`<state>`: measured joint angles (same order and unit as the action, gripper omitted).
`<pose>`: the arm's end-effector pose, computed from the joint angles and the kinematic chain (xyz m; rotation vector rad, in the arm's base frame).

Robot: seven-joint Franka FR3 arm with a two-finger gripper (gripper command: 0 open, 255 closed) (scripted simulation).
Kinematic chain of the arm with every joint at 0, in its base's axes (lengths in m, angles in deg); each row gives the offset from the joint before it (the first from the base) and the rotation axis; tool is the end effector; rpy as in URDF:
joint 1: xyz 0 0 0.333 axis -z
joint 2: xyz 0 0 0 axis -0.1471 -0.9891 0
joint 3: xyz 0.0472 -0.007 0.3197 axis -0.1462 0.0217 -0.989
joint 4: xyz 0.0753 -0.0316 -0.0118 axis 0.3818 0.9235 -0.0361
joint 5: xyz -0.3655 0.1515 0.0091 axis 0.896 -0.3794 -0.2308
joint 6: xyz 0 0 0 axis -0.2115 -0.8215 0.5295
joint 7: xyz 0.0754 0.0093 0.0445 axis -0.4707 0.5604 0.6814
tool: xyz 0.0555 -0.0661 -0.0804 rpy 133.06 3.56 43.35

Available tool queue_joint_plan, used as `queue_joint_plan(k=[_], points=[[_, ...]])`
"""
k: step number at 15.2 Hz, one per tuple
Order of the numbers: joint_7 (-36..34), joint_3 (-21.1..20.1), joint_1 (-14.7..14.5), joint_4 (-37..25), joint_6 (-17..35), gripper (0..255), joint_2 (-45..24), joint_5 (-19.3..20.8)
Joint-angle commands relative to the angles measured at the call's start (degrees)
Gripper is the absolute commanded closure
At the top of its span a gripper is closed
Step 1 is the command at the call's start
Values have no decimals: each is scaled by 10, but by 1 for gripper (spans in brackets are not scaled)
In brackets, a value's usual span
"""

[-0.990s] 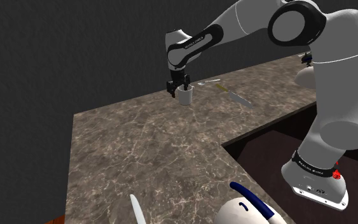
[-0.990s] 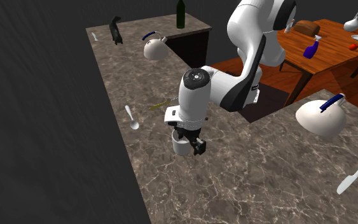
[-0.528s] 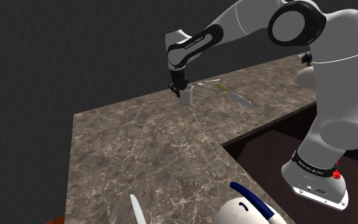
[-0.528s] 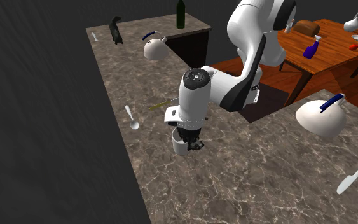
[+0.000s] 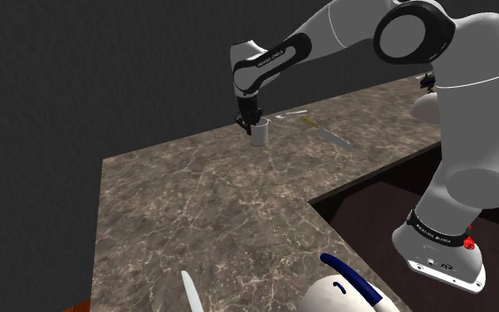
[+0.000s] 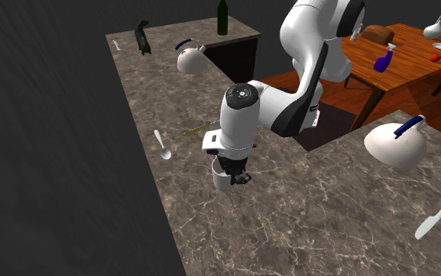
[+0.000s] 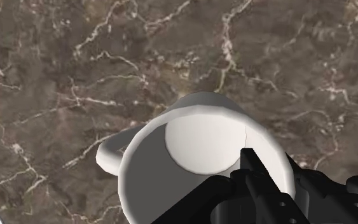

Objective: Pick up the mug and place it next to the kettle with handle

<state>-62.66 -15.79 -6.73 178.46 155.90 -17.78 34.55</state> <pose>0.6786 -0.0072 0.3451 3.0759 -0.3393 -0.0343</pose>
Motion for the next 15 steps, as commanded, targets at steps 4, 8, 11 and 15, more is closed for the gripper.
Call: queue_joint_plan(k=[4,8,11,15], points=[[2,0,0,-15,-28,255,13,-1],[3,-1,0,-32,-55,255,23,-2],[4,-1,0,-47,-75,255,29,-3],[5,-1,0,-68,-103,255,35,-3]])
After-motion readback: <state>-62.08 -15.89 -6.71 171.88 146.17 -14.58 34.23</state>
